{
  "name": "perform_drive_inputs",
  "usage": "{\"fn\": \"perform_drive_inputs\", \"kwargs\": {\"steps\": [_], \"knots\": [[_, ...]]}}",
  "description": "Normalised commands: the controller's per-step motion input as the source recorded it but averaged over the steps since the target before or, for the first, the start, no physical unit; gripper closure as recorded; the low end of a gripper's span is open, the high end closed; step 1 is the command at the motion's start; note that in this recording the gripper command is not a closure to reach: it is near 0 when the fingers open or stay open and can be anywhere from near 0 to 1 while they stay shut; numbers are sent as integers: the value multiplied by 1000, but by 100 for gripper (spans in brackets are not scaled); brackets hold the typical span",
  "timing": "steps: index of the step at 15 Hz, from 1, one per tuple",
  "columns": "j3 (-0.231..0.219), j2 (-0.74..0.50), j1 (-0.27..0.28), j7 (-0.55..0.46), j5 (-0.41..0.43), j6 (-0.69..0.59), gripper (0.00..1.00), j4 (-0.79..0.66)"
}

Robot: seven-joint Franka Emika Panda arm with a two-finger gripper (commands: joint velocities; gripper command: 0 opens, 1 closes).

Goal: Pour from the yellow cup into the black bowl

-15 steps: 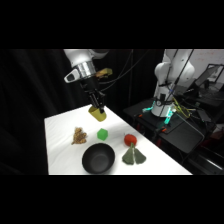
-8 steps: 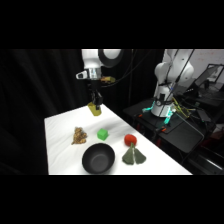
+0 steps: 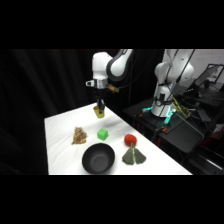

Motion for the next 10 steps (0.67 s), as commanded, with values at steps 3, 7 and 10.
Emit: {"fn": "perform_drive_inputs", "kwargs": {"steps": [3,7,10], "knots": [[68,206,-4,216,-23,252,25,60],[101,292,-14,157,-66,301,25,114],[74,322,-62,173,-127,191,25,199]]}}
